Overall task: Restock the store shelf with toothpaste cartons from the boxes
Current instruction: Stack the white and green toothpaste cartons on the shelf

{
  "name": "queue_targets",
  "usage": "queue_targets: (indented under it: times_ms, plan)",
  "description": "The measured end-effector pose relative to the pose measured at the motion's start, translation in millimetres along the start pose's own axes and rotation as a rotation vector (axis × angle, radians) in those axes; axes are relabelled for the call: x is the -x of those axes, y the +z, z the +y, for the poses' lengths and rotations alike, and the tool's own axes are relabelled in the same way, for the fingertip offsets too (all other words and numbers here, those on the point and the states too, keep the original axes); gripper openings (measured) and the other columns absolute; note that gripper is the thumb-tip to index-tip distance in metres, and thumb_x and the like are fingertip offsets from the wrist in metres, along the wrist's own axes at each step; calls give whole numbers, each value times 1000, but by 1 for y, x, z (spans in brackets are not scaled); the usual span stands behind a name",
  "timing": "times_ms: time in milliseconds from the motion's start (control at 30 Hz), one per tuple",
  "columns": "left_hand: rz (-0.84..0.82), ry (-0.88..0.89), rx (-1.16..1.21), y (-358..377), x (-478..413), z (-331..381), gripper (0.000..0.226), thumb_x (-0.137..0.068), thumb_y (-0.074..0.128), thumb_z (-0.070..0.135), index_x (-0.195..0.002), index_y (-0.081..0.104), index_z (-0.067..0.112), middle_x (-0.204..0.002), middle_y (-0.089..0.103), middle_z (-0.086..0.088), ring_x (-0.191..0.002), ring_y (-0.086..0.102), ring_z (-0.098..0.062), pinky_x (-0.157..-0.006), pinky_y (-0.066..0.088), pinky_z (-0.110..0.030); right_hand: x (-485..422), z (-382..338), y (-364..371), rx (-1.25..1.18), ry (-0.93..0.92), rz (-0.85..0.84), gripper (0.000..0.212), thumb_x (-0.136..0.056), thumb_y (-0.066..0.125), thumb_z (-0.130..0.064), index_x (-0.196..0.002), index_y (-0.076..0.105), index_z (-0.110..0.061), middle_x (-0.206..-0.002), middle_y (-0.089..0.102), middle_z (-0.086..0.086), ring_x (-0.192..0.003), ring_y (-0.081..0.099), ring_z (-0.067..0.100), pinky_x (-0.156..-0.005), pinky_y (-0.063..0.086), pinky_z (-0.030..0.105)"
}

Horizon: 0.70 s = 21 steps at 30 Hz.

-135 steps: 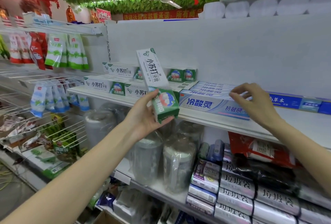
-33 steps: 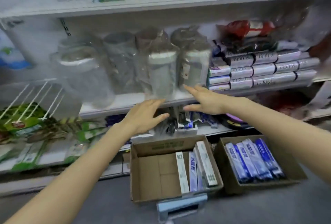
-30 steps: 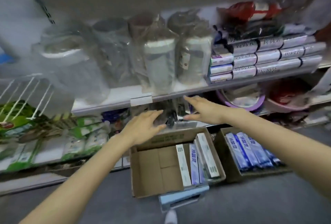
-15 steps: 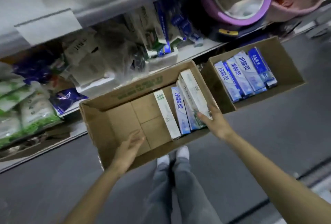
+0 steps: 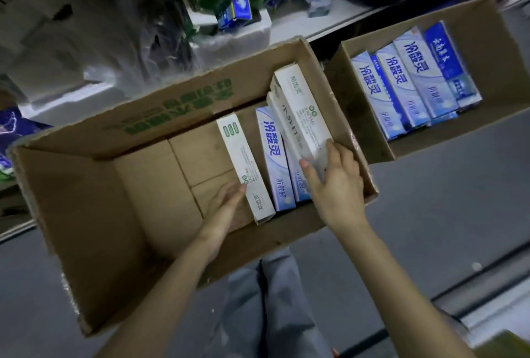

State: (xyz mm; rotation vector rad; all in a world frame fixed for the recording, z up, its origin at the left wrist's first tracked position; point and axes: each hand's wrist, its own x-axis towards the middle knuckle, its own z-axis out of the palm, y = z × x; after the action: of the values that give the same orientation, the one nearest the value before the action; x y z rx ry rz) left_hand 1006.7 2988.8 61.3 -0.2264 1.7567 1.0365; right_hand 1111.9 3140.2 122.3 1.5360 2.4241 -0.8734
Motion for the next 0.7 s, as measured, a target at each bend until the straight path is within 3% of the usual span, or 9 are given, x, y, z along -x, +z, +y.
queue_targets:
  times_ms: [67,100,167,200,267,333,400,600,700]
  plan:
    - [21,57,-22,8,-8,4,34,-93,56,43,-125,51,36,-135,52,6,-124,50,-14,-104,44,-38,2,2,4,110,-55,20,64,-96,42,-48,-147,30,-12,-148,32,7,-133,31,26,-106,30,41]
    - [42,102,-36,12,-9,6,38,-93,56,41,-130,49,35,-137,50,6,-125,48,-12,-101,44,-28,3,3,6,158,-74,29,63,-96,43,-47,-146,32,-11,-148,33,9,-131,33,28,-103,33,42]
    - [91,182,-59,19,-8,14,45,-94,57,34,-138,45,30,-139,46,6,-125,46,-9,-81,42,-2,4,4,12,217,-105,78,59,-95,47,-44,-142,41,-9,-145,39,14,-126,40,33,-97,39,46]
    - [105,212,-68,23,-7,17,45,-95,56,32,-138,45,29,-138,46,7,-124,45,-8,-72,40,2,5,4,14,219,-116,98,58,-94,50,-43,-139,45,-7,-144,41,17,-125,43,36,-95,42,47]
    - [98,266,-56,30,-5,24,41,-95,56,31,-136,48,28,-138,49,7,-123,47,-7,-77,39,-2,6,3,14,207,-115,78,58,-94,48,-45,-140,44,-9,-147,38,19,-130,39,36,-98,40,49]
    - [57,292,-18,37,-5,32,37,-96,55,29,-132,52,26,-134,53,6,-117,51,-6,-92,43,-16,5,5,12,190,-102,-19,63,-95,39,-50,-147,33,-15,-154,27,14,-137,29,31,-105,32,44]
    - [12,260,28,43,-5,38,32,-97,54,27,-129,55,23,-126,58,6,-109,56,-4,-97,46,-25,3,7,8,120,-101,-61,63,-95,35,-52,-150,27,-21,-156,22,9,-139,25,26,-109,28,41]
    - [-92,158,143,54,-6,46,22,-98,50,33,-119,56,32,-127,60,5,-113,59,-10,-94,53,-35,-10,11,-3,-360,29,-102,60,-96,42,-46,-149,29,-21,-145,44,1,-133,42,16,-108,39,41]
    - [-127,122,201,58,-7,46,14,-97,51,35,-110,57,39,-123,62,7,-111,61,-9,-94,53,-37,-15,11,-6,-512,37,-189,43,-98,41,-44,-137,47,-30,-118,61,-16,-111,57,3,-96,49,31]
